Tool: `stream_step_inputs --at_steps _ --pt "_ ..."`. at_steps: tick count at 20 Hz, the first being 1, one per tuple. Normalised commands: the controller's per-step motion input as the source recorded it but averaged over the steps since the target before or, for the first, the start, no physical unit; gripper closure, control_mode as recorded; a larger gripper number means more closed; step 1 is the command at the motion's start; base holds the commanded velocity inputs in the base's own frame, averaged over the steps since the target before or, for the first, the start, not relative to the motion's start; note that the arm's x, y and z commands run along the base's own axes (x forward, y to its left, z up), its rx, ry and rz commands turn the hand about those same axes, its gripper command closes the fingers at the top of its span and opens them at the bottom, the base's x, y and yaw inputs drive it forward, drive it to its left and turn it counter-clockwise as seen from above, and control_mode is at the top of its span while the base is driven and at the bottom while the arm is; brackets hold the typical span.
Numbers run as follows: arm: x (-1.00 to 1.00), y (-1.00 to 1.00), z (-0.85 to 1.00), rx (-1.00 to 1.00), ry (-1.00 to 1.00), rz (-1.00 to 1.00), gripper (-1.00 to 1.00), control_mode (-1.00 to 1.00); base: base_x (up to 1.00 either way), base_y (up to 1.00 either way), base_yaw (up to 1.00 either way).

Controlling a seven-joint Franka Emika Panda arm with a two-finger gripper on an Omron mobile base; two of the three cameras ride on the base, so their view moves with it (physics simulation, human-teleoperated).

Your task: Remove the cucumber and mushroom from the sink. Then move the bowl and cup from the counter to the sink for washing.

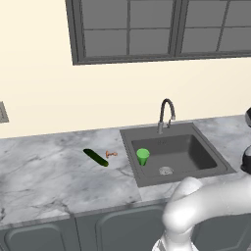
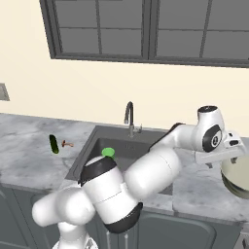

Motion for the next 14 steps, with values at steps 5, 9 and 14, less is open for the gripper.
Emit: stream_step_inputs --at_steps 5,9,14 --pt "0.10 -0.01 -0.18 0.00 0.00 0.00 -1.00 -1.00 0.00 0.00 0.00" --pt "0.09 -0.04 -0.21 0.00 0.00 0.00 -1.00 -1.00 0.00 0.00 0.00" --pt "0.11 -0.03 -0.23 0.00 0.00 0.00 -1.00 -1.00 0.00 0.00 0.00"
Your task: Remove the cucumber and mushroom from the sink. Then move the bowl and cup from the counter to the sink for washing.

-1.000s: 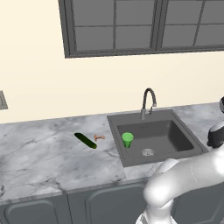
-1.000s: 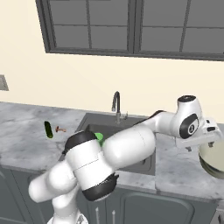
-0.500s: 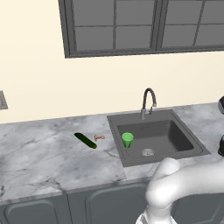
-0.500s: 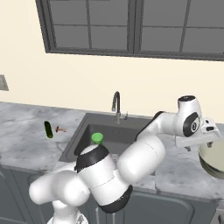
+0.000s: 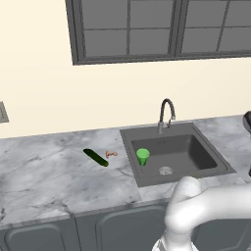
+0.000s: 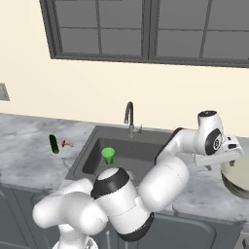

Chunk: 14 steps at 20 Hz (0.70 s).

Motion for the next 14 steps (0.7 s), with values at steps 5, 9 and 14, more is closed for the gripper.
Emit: stream_step_inputs --at_steps 5,9,14 --pt "0.12 -0.09 -0.20 0.00 0.00 0.00 -1.00 -1.00 0.00 0.00 0.00" --pt "0.16 -0.11 -0.15 0.00 0.01 0.00 -1.00 -1.00 0.00 0.00 0.00" --pt "0.20 -0.13 -0.12 0.00 0.00 0.00 -1.00 -1.00 0.00 0.00 0.00"
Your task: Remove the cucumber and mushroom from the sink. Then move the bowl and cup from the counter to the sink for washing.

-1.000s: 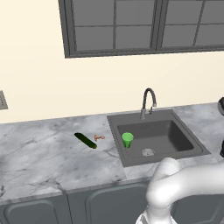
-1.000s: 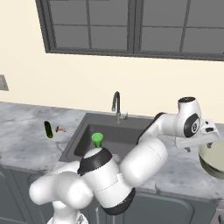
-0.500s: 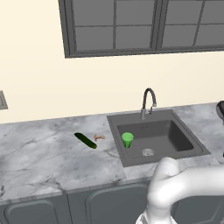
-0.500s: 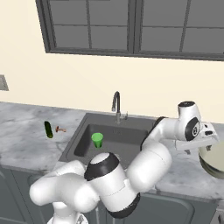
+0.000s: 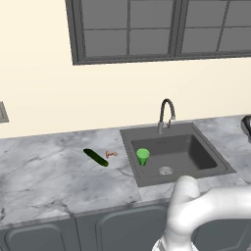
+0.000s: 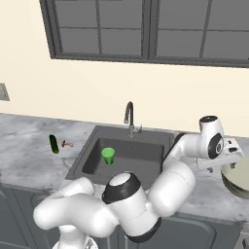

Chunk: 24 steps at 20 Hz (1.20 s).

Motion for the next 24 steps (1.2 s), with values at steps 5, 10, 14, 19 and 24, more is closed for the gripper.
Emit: stream_step_inputs --at_steps 5,10,14,19,24 --pt "0.18 -0.14 -0.12 0.00 0.00 0.00 -1.00 -1.00 0.00 0.00 0.00" --pt "0.12 -0.13 -0.13 0.00 0.00 0.00 -1.00 -1.00 0.00 0.00 0.00" --pt "0.06 -0.10 -0.12 0.00 0.00 0.00 -1.00 -1.00 0.00 0.00 0.00" --pt "0.00 -0.03 -0.13 0.00 -0.01 0.00 -1.00 -1.00 0.00 0.00 0.00" --pt "0.00 0.00 -0.16 0.00 -0.03 0.00 1.00 -1.00 0.00 0.00 0.00"
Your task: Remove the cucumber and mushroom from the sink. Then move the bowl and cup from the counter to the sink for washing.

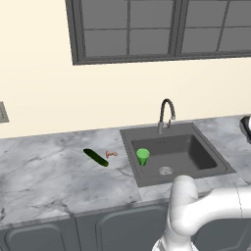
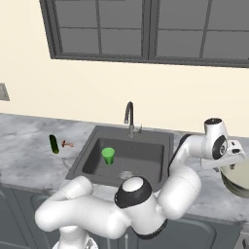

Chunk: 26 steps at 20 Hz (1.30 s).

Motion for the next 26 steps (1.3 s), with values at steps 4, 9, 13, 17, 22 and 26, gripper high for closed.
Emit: stream_step_inputs --at_steps 4,9,13,17,22,26 --pt "0.00 0.00 -0.20 0.02 0.00 0.00 1.00 -1.00 0.00 0.00 0.00" --pt "-0.10 -0.02 -0.21 0.01 0.00 -0.05 1.00 -1.00 0.00 0.00 0.00" --pt "-0.13 0.00 -0.08 0.04 0.00 -0.03 1.00 -1.00 0.00 0.00 0.00" --pt "-0.09 0.00 0.06 0.05 -0.01 0.00 1.00 -1.00 0.00 0.00 0.00" --pt "-0.11 0.01 0.24 0.01 -0.09 0.00 1.00 -1.00 0.00 0.00 0.00" --pt "-0.10 0.07 0.31 0.00 -0.10 0.01 1.00 -1.00 0.00 0.00 0.00"
